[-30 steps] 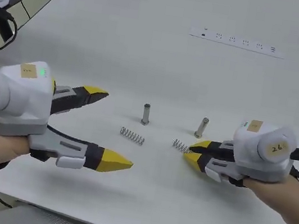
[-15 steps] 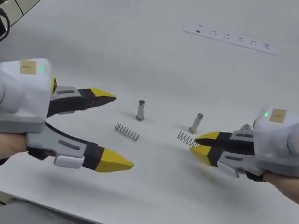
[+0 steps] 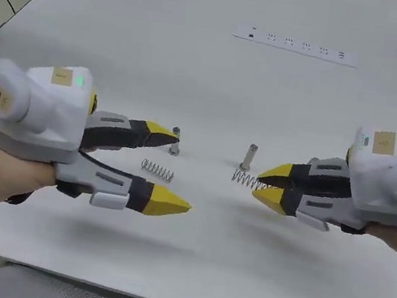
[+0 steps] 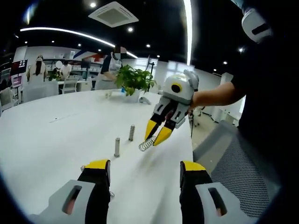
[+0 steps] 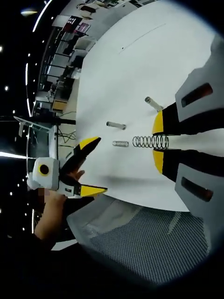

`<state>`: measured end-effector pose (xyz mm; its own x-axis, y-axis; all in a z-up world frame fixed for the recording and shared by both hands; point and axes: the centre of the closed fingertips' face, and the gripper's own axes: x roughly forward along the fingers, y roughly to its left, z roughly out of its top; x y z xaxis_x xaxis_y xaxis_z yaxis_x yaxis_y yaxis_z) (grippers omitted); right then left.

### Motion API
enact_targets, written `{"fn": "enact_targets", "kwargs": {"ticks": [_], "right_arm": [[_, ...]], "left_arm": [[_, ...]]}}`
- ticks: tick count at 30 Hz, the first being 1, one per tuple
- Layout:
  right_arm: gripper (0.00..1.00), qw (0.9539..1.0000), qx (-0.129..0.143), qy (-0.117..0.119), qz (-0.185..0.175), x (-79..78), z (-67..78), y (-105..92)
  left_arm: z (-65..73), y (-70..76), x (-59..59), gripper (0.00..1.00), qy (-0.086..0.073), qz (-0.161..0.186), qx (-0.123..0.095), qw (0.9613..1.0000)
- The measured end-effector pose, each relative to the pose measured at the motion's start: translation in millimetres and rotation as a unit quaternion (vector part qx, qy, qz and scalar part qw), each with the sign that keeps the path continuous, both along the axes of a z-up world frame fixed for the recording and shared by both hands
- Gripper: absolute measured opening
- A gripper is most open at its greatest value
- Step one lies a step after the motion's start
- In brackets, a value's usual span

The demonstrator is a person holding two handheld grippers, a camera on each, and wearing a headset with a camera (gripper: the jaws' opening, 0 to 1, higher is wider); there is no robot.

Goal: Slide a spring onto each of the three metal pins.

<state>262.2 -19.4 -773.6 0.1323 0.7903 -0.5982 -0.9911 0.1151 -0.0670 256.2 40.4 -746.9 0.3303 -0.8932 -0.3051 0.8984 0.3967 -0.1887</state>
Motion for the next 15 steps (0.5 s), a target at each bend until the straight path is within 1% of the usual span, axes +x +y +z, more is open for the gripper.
{"fn": "enact_targets", "kwargs": {"ticks": [1, 3, 5, 6, 8, 11, 13, 15], "right_arm": [[0.08, 1.0000, -0.001, -0.001, 0.004, -1.7, -0.3, -0.1], [0.08, 0.9999, -0.006, -0.002, 0.013, -6.2, -1.1, -0.4], [0.08, 0.9997, -0.009, -0.006, 0.021, -7.7, -1.3, -1.3], [0.08, 0.9997, -0.009, -0.007, 0.022, -8.5, -0.6, -1.4], [0.08, 0.9996, -0.002, -0.008, 0.026, -9.7, 2.2, -1.0], [0.08, 0.9996, 0.001, -0.010, 0.025, -8.4, 5.1, -1.3], [0.08, 0.9996, 0.005, -0.009, 0.026, -8.5, 8.8, -1.6], [0.08, 0.9994, 0.006, -0.010, 0.031, -10.1, 12.0, -1.8]], "left_arm": [[-1.4, -3.1, -0.4, 0.49, 0.002, -0.008, 0.002, 1.0000], [-2.0, -8.8, 2.0, 0.47, 0.001, -0.016, 0.002, 0.9999], [-0.3, -15.2, 2.5, 0.44, 0.005, -0.030, -0.007, 0.9995], [-0.5, -17.4, 3.4, 0.40, 0.006, -0.033, -0.008, 0.9994], [-2.9, -23.9, 3.3, 0.39, 0.004, -0.049, -0.001, 0.9988], [-4.7, -32.2, 3.2, 0.35, 0.004, -0.062, 0.003, 0.9980], [-5.6, -39.0, 3.9, 0.32, 0.009, -0.070, -0.001, 0.9975], [-5.9, -43.5, 4.5, 0.28, 0.005, -0.075, -0.002, 0.9972]]}}
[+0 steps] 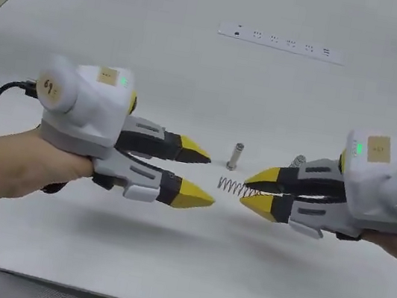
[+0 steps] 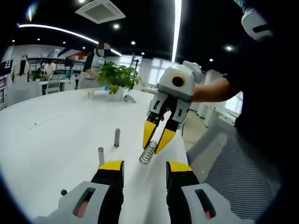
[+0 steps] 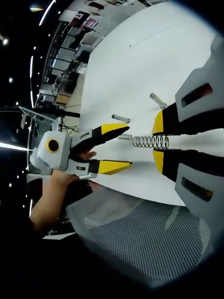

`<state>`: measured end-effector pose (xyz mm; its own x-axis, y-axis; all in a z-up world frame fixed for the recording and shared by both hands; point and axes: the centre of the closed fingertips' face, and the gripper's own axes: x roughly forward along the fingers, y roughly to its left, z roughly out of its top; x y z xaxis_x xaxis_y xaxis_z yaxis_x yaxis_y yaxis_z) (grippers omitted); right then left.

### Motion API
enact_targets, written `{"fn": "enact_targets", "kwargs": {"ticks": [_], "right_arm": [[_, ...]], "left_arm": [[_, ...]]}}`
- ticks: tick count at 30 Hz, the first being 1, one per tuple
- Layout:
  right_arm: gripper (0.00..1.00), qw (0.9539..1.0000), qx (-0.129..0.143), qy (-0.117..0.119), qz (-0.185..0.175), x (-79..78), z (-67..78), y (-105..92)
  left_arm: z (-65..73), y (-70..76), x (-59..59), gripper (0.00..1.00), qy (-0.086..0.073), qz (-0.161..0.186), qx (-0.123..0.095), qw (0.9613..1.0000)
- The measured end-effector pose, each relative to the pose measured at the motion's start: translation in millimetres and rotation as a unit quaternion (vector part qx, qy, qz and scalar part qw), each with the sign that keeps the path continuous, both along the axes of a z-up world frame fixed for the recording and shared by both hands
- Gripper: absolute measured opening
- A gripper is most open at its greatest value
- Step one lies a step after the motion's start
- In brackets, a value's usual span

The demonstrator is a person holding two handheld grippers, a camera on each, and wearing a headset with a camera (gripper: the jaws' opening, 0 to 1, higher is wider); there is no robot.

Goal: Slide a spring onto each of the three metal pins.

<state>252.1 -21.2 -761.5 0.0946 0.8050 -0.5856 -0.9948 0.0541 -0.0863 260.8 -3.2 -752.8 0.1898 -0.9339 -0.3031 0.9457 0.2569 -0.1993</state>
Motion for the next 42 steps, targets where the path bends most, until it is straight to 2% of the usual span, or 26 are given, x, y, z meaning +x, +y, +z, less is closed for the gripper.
{"fn": "enact_targets", "kwargs": {"ticks": [5, 13, 17, 19, 26, 29, 30, 32, 42], "right_arm": [[0.08, 0.9999, 0.000, -0.006, 0.015, -2.4, 5.4, -0.6], [0.08, 0.9995, -0.002, -0.008, 0.030, -5.0, 8.3, 2.0], [0.08, 0.9995, 0.001, -0.004, 0.031, -5.8, 8.8, 2.5], [0.08, 0.9995, 0.001, -0.004, 0.030, -4.9, 8.5, 1.8], [0.08, 0.9995, 0.010, 0.008, 0.028, -6.5, 9.5, 0.3], [0.08, 0.9995, 0.010, 0.010, 0.027, -8.1, 8.8, 0.2], [0.08, 0.9996, 0.006, 0.006, 0.026, -8.2, 6.5, -0.8], [0.08, 0.9995, 0.008, 0.015, 0.026, -10.9, 6.3, -0.6], [0.08, 0.9995, 0.014, 0.019, 0.020, -11.9, 9.0, 0.5]], "left_arm": [[1.5, -14.1, -1.7, 0.24, 0.001, -0.017, -0.012, 0.9998], [3.1, -19.5, -2.8, 0.19, -0.005, -0.019, -0.018, 0.9996], [3.0, -22.0, -4.2, 0.08, -0.014, -0.018, -0.019, 0.9995], [4.9, -23.9, -4.8, 0.06, -0.014, -0.016, -0.026, 0.9994], [6.8, -22.9, -7.0, 0.04, -0.014, -0.014, -0.032, 0.9993], [6.6, -23.3, -9.4, 0.03, -0.016, -0.021, -0.030, 0.9992], [7.1, -24.1, -11.8, 0.02, -0.012, -0.025, -0.032, 0.9991], [6.2, -24.7, -12.4, 0.02, -0.017, -0.026, -0.027, 0.9991], [8.8, -25.4, -13.9, 0.02, -0.016, -0.033, -0.028, 0.9989]]}}
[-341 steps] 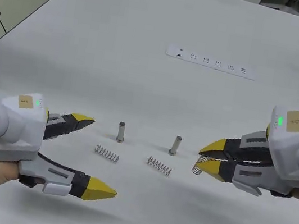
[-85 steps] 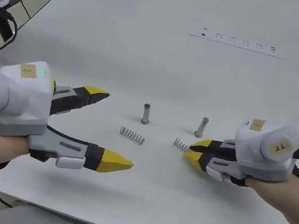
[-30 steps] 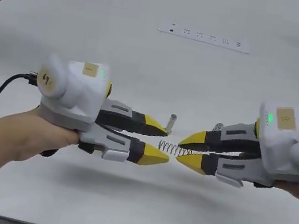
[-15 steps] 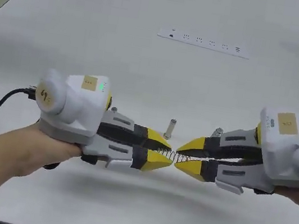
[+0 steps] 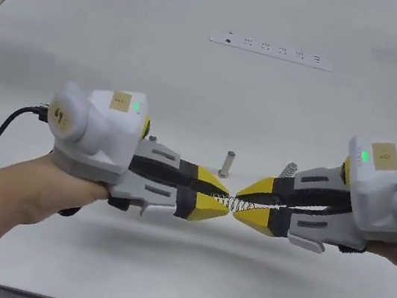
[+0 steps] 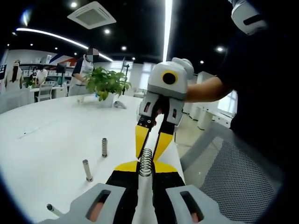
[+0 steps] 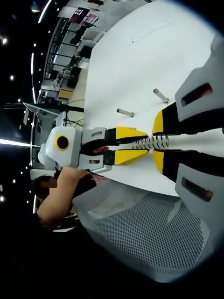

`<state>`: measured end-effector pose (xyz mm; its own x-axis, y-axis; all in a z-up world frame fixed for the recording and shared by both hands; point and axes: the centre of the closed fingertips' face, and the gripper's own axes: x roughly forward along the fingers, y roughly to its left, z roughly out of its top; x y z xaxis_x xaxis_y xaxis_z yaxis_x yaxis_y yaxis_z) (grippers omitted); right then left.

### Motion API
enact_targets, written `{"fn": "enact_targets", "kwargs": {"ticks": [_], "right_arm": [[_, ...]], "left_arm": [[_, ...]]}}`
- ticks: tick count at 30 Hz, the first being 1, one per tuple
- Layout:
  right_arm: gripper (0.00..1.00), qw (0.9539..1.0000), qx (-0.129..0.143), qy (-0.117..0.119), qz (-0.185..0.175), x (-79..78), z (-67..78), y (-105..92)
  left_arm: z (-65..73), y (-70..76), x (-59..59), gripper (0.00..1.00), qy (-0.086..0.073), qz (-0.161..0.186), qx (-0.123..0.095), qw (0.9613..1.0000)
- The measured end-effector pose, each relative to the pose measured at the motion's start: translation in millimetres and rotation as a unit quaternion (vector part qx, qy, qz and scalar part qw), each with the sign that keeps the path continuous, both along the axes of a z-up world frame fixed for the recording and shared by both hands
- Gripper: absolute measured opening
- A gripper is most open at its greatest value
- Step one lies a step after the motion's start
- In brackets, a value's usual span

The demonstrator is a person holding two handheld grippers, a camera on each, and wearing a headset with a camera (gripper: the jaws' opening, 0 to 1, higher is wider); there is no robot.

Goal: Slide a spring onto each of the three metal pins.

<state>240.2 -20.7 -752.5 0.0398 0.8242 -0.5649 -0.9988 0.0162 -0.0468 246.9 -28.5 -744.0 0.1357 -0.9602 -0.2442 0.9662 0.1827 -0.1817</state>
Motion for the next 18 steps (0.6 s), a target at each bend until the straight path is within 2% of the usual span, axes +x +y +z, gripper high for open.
{"fn": "enact_targets", "kwargs": {"ticks": [7, 12, 18], "right_arm": [[0.10, 0.9998, 0.010, 0.014, -0.012, -1.3, 3.2, -2.2], [0.12, 0.9997, -0.006, 0.018, -0.016, -4.3, -3.6, -11.6], [0.08, 0.9992, 0.007, 0.028, -0.027, -3.7, -1.7, -12.9]], "left_arm": [[2.6, -1.1, -3.9, 0.02, 0.003, -0.005, -0.006, 1.0000], [3.6, -0.7, -6.4, 0.02, 0.002, -0.008, -0.007, 0.9999], [4.9, -0.7, -8.7, 0.02, 0.006, -0.012, -0.009, 0.9999]]}}
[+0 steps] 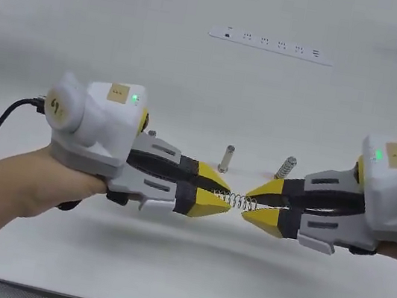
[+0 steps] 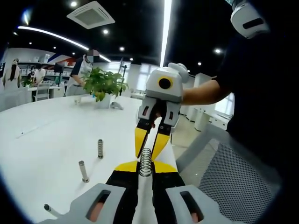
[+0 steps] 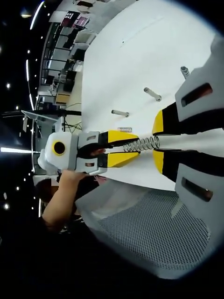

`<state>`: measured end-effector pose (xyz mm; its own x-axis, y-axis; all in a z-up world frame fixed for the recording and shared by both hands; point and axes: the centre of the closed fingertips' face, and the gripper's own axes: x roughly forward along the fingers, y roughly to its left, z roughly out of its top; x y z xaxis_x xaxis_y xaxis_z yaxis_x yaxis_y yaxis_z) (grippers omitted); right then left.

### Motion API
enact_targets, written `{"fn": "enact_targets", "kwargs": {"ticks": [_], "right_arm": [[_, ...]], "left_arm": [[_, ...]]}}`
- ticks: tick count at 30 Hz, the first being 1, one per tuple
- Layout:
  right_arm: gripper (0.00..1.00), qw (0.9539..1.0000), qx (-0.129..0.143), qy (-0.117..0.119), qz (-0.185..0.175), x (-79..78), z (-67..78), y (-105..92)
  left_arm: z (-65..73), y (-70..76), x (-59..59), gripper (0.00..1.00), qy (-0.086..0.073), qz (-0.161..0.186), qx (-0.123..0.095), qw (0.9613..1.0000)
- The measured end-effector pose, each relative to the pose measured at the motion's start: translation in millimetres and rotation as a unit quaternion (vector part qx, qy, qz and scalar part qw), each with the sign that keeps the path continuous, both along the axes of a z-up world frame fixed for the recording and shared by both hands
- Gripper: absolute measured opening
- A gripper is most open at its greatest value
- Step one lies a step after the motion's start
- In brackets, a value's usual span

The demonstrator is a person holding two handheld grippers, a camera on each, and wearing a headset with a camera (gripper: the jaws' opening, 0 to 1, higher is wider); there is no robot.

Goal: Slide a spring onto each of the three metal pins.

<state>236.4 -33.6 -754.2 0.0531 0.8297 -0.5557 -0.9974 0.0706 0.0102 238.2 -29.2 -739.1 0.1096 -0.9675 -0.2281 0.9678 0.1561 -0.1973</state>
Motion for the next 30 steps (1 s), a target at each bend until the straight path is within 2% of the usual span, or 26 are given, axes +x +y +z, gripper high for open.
{"fn": "enact_targets", "kwargs": {"ticks": [4, 10, 14, 21, 26, 30], "right_arm": [[0.08, 1.0000, 0.000, 0.003, -0.001, 1.0, 1.2, 0.1], [0.07, 0.9999, 0.012, 0.006, -0.004, 5.7, 13.9, 2.5], [0.07, 1.0000, 0.009, 0.003, 0.000, 5.5, 14.4, 3.4], [0.08, 0.9993, 0.036, 0.009, 0.004, 1.2, 27.3, 15.4], [0.08, 0.9987, 0.050, 0.010, 0.006, -0.3, 33.5, 23.9], [0.08, 0.9985, 0.055, 0.001, 0.009, -0.8, 36.3, 30.3]], "left_arm": [[-0.3, 0.6, 0.3, 0.02, -0.001, 0.003, 0.000, 1.0000], [-1.4, 2.8, 1.8, 0.02, -0.004, 0.005, 0.004, 1.0000], [-3.4, 3.3, 1.4, 0.02, -0.007, 0.005, 0.010, 0.9999], [-12.7, 3.6, -2.3, 0.02, -0.015, -0.002, 0.033, 0.9993], [-14.8, 1.5, -2.8, 0.02, -0.018, -0.005, 0.038, 0.9991], [-14.8, -0.2, -2.5, 0.02, -0.018, -0.007, 0.039, 0.9991]]}}
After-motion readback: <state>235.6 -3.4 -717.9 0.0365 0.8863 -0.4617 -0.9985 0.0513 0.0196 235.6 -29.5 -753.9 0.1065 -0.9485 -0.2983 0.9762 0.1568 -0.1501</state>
